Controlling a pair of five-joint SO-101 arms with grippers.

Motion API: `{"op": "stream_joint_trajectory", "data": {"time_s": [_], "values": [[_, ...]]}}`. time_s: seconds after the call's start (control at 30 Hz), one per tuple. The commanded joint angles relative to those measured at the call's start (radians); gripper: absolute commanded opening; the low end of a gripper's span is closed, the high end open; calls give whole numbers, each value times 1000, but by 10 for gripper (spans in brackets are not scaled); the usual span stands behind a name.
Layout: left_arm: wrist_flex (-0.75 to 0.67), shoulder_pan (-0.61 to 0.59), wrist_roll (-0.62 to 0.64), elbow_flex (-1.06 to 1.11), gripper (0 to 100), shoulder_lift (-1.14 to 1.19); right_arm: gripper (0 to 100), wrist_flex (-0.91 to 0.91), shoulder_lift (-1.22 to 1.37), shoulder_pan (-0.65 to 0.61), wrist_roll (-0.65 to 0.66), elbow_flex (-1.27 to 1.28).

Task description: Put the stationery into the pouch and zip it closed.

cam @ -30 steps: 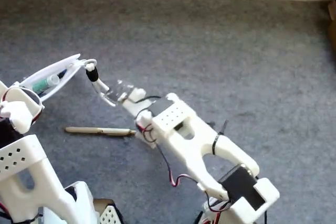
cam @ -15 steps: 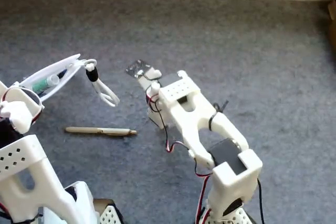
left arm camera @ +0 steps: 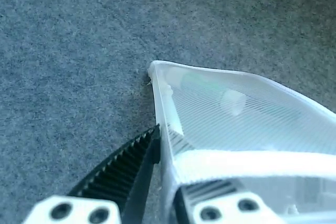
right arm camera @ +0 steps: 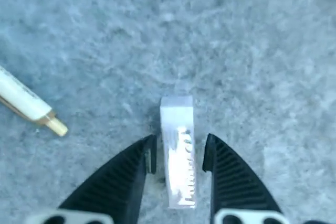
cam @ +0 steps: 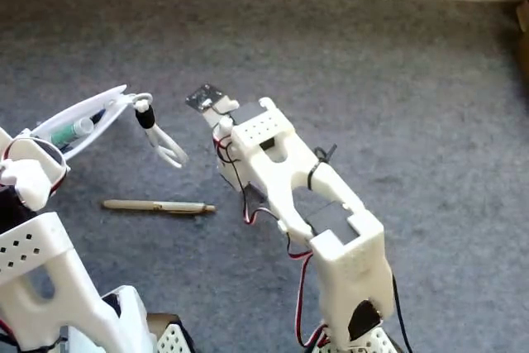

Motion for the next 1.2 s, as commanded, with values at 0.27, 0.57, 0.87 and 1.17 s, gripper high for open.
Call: {"op": "stream_joint_trajectory", "data": {"time_s": [0.27,0.57,0.87,1.17], "values": [[-31,-4,5,-39,6,-30,145,12,27,-7,18,-96],[-28,-2,5,-38,6,-33,89,15,27,-8,49,-90],[-25,67,3,-38,6,-35,5,16,18,8,44,-93],[-29,185,9,-38,6,-35,5,5,-179,45,-5,18]]}}
